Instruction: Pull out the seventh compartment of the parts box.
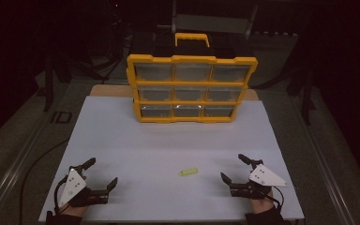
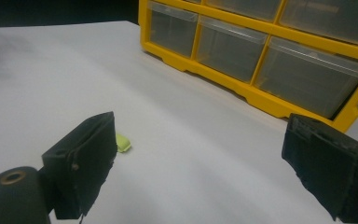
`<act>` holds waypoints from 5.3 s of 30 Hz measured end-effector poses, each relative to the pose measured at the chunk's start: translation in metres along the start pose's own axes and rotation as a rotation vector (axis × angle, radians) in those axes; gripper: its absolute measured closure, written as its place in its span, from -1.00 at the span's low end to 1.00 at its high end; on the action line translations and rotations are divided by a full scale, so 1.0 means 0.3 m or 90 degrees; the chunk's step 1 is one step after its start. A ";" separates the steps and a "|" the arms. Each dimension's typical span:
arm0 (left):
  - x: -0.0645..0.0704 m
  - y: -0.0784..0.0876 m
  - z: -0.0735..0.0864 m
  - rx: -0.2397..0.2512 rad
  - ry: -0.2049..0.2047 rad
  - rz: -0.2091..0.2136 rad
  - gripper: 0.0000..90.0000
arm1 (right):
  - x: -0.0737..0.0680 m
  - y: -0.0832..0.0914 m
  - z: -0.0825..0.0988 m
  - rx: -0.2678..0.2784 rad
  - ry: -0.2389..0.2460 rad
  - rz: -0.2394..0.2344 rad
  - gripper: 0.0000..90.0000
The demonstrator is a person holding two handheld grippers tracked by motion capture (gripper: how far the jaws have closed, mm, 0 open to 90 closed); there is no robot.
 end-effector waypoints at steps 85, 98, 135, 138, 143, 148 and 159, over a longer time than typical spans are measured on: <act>0.197 -0.439 -0.504 -0.028 -0.305 0.097 -0.98 | -0.013 -0.003 -0.030 0.025 0.015 -0.017 -0.77; 0.177 -0.563 -0.484 -0.016 -0.344 0.125 -0.87 | -0.013 -0.003 -0.027 0.027 0.010 -0.019 -0.77; 0.078 -0.829 -0.344 -0.076 -0.538 0.081 -0.03 | -0.015 -0.009 -0.018 0.022 0.003 -0.032 -0.77; 0.069 -0.846 -0.337 -0.081 -0.546 0.071 0.10 | -0.016 -0.008 -0.018 0.022 0.001 -0.033 -0.77; 0.065 -0.873 -0.331 -0.092 -0.561 0.040 0.19 | -0.016 -0.008 -0.016 0.019 0.000 -0.033 -0.77; 0.058 -0.890 -0.324 -0.102 -0.588 0.031 0.32 | -0.015 -0.007 -0.016 0.022 -0.001 -0.035 -0.77; 0.070 -0.902 -0.313 -0.108 -0.632 0.011 0.48 | -0.016 -0.008 -0.016 0.023 -0.003 -0.040 -0.77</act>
Point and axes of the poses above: each handheld gripper's, and its own axes: y roughly backward along the jaws, z roughly out of its underside, x roughly to its right, the point moved 1 cm from there along -y, roughly forward along the jaws, and after that the axes turned 15 degrees about y, right-handed, at the moved point
